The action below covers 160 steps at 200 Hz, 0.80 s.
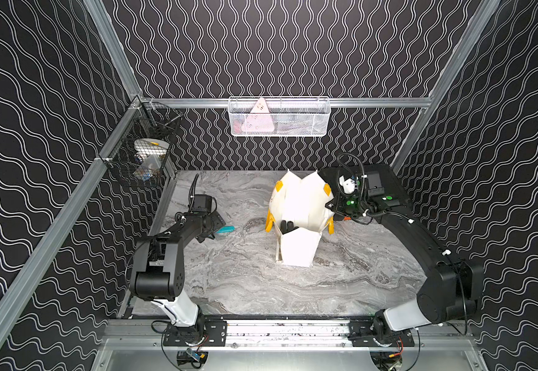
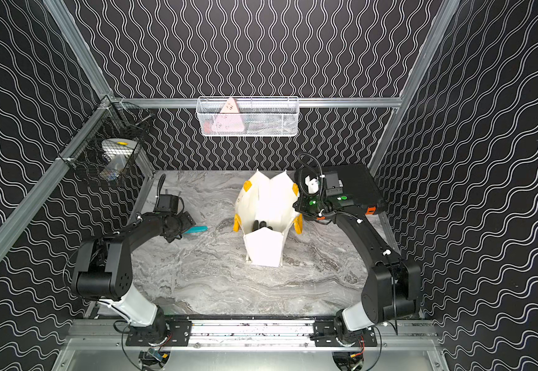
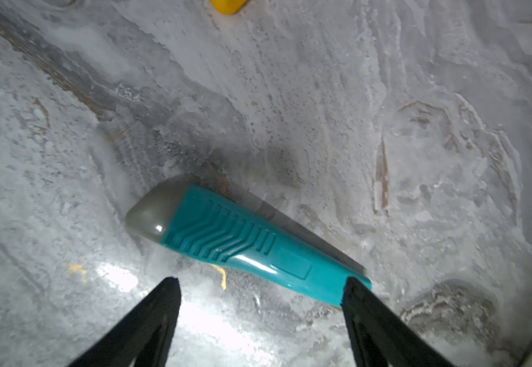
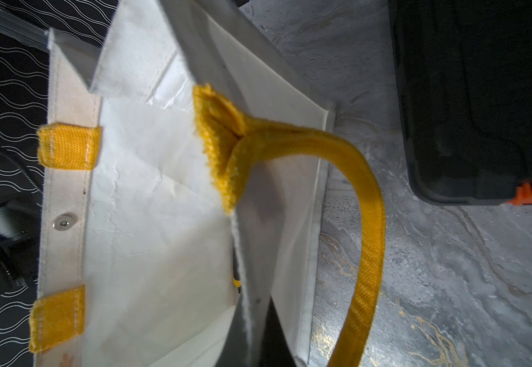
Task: Place the art knife into the pouch
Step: Pick up the utility knife at the center of the board.
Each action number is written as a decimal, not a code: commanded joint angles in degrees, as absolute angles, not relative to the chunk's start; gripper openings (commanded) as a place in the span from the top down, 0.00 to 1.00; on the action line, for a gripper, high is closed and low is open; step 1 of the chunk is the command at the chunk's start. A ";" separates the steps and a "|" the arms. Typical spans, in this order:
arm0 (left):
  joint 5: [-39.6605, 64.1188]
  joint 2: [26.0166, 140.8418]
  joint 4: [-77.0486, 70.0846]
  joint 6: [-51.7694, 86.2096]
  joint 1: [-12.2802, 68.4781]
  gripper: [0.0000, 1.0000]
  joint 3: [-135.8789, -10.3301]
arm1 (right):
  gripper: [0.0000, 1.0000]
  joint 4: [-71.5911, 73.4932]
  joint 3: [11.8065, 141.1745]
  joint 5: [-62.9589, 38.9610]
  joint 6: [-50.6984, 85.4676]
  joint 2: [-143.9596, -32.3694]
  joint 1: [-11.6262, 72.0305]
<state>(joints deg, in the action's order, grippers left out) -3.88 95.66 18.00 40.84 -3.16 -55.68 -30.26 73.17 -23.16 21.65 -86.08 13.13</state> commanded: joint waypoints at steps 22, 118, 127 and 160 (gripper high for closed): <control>-8.39 97.39 16.81 45.94 -3.25 0.15 -54.91 | 1.00 -28.21 73.04 -23.55 21.63 -86.16 13.34; -8.87 105.03 15.58 44.67 -3.19 0.17 -57.58 | 1.00 -27.69 72.95 -23.51 21.89 -86.22 13.80; -9.01 105.33 15.38 44.02 -3.19 0.18 -57.54 | 1.00 -27.60 72.94 -23.58 21.88 -86.39 13.82; -11.97 108.44 19.01 39.30 -1.47 0.20 -61.74 | 1.00 -27.33 72.89 -23.73 21.96 -86.65 13.84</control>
